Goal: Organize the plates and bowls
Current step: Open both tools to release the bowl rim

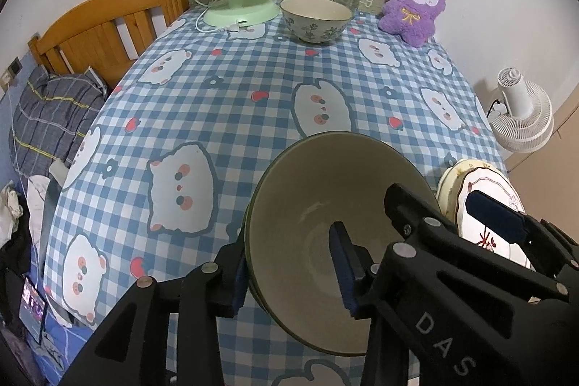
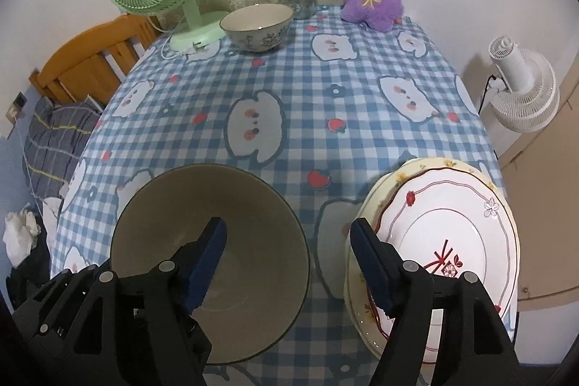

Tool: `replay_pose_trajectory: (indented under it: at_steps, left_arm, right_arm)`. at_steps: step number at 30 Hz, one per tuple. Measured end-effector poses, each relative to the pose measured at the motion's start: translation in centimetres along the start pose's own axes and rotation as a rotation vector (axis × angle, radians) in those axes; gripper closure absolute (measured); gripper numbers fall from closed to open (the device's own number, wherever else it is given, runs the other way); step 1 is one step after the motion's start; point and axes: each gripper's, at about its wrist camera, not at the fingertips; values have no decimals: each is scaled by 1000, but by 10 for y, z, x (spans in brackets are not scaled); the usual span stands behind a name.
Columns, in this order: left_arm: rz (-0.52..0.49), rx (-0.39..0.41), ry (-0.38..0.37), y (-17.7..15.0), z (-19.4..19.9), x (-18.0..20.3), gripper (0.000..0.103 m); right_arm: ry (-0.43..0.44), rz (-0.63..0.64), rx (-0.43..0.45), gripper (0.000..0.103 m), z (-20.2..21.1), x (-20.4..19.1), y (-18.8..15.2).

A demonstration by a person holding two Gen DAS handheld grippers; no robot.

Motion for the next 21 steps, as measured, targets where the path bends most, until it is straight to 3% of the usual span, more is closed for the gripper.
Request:
replay_pose_trajectory:
  at_steps: [16, 18, 21]
  left_arm:
    - [-31, -2, -3, 0, 3, 3, 51]
    - [-51, 11, 34, 1, 6, 5, 42]
    - [-71, 18, 47, 1, 6, 5, 42]
  right_arm:
    - [32, -14, -22, 30, -1, 1, -2]
    - [30, -13, -24, 51, -3, 0, -3]
    - [25, 5, -32, 62, -6, -4, -2]
Point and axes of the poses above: each gripper's, at about its wrist camera, not at the fingertips, and z roughly against the way its jaws point, x to its right, y to its top, and after that the axes turned 9 degrees about -z, right-handed
